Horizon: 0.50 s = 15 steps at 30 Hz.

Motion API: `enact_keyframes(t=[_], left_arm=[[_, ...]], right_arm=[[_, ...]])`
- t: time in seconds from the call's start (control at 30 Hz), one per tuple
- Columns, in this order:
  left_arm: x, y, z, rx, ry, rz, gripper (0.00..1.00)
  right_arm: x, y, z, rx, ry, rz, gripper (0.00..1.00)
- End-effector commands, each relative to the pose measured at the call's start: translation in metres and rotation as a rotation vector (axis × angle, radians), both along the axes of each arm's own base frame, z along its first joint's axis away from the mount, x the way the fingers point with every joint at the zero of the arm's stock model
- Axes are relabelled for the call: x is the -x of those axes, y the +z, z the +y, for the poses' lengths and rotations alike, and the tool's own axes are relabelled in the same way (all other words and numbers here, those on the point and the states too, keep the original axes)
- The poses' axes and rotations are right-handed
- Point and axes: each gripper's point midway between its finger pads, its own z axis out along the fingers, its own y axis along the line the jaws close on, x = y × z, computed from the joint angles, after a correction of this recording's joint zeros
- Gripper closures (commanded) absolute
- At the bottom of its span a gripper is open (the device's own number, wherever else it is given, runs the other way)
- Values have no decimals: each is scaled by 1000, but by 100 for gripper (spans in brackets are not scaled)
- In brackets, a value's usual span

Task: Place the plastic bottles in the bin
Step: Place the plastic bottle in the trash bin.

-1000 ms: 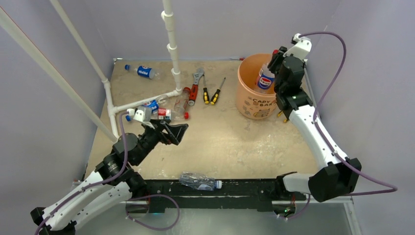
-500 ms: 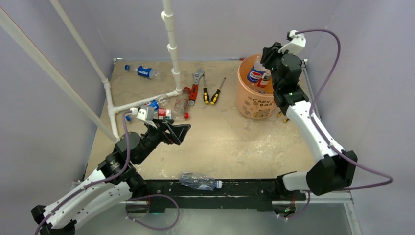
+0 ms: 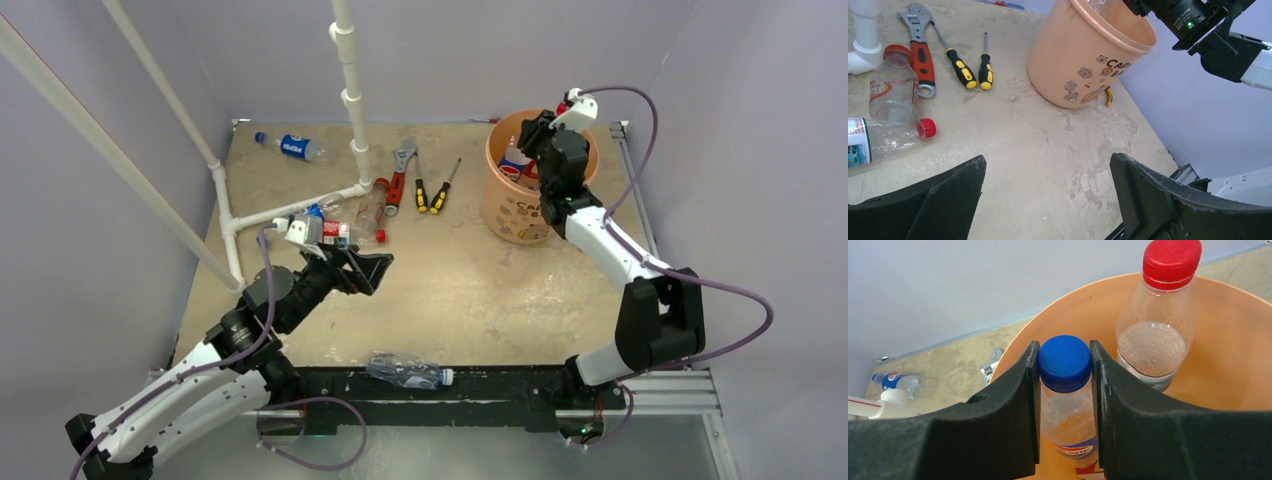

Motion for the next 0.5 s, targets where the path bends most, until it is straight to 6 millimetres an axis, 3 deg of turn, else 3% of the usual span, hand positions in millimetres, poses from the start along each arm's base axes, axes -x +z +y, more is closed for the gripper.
enact_keyframes(t=[0.0, 0.1, 0.3, 0.37, 0.47], left_arm=[[-5, 6, -6, 21, -6, -16, 6], [-6, 7, -7, 8, -5, -21, 6], [-8, 6, -8, -5, -5, -31, 6], [-9, 4, -10, -12, -10, -24, 6], [-9, 4, -11, -8, -15, -26, 6]], right_arm=[[5, -57, 5, 62, 40, 146, 100], [7, -38, 9, 11, 65, 109, 100], [16, 34, 19, -82, 139, -36, 100], [18, 48, 22, -95, 160, -57, 100], [21, 53, 26, -111, 180, -58, 100]])
